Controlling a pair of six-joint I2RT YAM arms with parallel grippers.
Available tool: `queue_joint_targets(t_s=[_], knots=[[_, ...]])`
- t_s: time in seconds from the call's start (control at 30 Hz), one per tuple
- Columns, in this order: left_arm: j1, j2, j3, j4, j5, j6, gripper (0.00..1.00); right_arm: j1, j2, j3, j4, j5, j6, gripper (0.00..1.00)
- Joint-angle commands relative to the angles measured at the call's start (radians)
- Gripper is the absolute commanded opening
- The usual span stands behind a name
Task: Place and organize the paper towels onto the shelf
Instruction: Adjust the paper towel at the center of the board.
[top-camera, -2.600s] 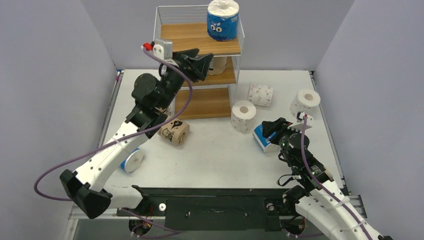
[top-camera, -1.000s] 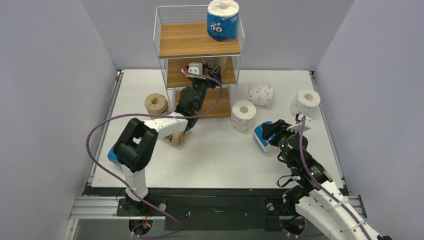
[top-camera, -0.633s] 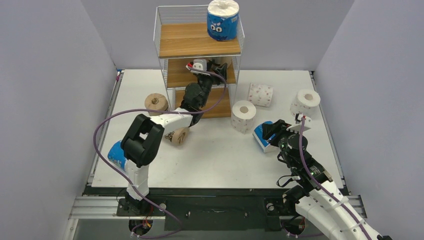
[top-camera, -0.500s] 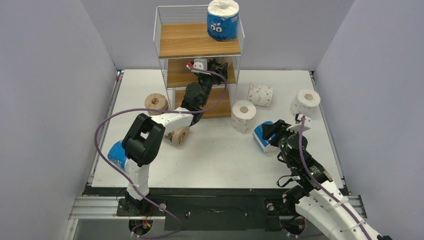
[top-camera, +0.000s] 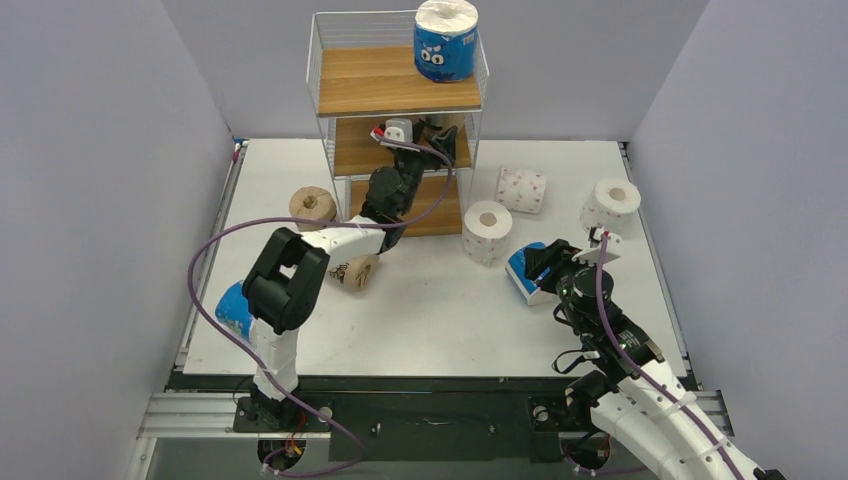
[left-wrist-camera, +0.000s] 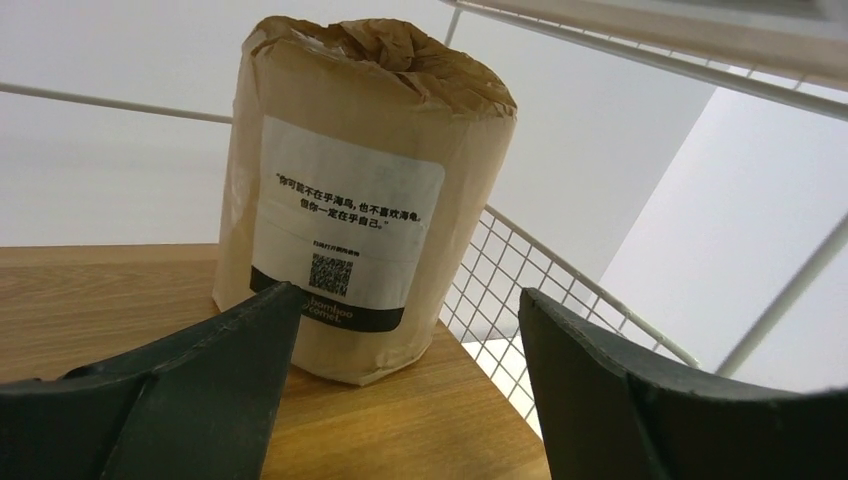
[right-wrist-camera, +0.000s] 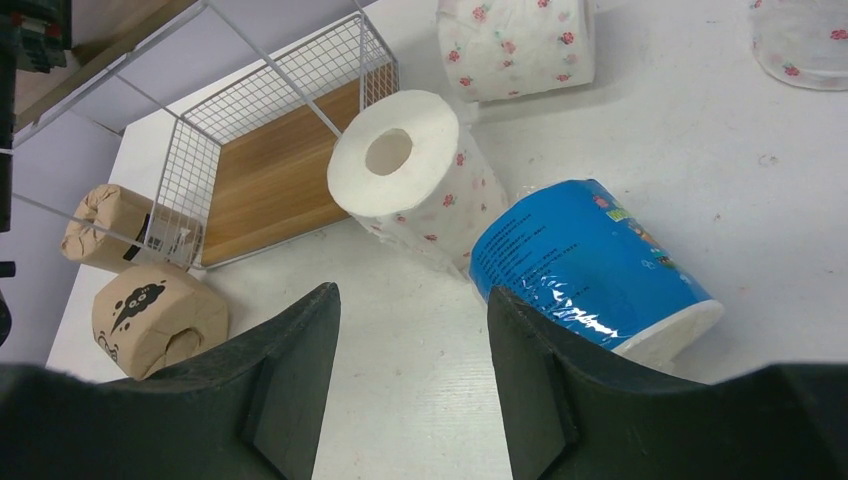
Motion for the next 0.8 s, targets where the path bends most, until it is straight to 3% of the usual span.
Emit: queue_joint_targets(t_s=[0.0,0.2,0.43,0.63,0.77], knots=[[-0.001,-0.101,-0.092,0.026,-0.02,-0.006,0.82,0.009,0.02,0.009,0.01,0.014,-0.011,0.52],[-0.021,-0.284,-0.275,0.053,-0.065,0.033,0.98,0.009,0.019,0.011,0.013,0.021,-0.009,0.52],[-0.131,-0.573,-0.52,-0.043,-0.167,0.064,0.96,0.009,0.013,0.008,0.019,0.02,-0.003,0.54],[-0.266,-0.815,-0.558,-0.433,-0.315,0.097,0.96,0.009,0.006,0.01,0.01,0.03,0.013,0.62],[-0.302,-0.964,-0.546,-0.747,-0.439,-0.06,0.96,0.009,0.018,0.026,-0.013,0.035,0.022,0.64]])
